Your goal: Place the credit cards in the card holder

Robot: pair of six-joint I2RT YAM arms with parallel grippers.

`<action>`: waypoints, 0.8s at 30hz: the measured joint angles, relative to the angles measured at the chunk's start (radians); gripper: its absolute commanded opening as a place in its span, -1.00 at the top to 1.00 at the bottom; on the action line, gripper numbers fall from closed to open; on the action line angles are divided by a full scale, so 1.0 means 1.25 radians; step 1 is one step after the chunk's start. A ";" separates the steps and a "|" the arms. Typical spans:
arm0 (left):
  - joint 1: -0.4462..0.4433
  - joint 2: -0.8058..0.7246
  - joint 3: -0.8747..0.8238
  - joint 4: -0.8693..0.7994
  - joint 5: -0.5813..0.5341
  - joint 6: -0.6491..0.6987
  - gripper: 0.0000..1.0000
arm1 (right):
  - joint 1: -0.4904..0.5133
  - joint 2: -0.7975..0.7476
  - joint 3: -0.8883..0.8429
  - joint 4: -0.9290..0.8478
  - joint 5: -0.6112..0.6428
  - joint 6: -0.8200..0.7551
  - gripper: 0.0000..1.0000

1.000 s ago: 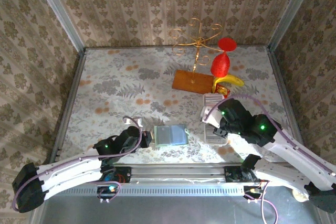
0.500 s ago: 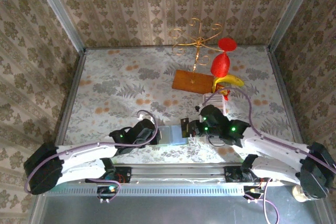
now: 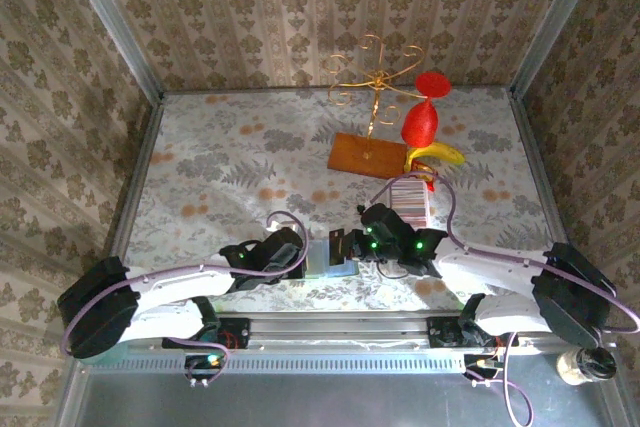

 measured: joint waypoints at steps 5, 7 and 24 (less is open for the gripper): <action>0.000 0.017 -0.003 0.000 -0.004 -0.001 1.00 | 0.010 0.031 0.001 0.018 0.000 0.002 1.00; 0.000 0.017 -0.006 0.000 -0.012 -0.004 1.00 | 0.013 0.043 0.002 0.027 0.000 0.002 1.00; 0.000 0.024 -0.013 0.008 -0.021 -0.018 1.00 | 0.019 0.137 0.028 0.081 -0.004 0.006 1.00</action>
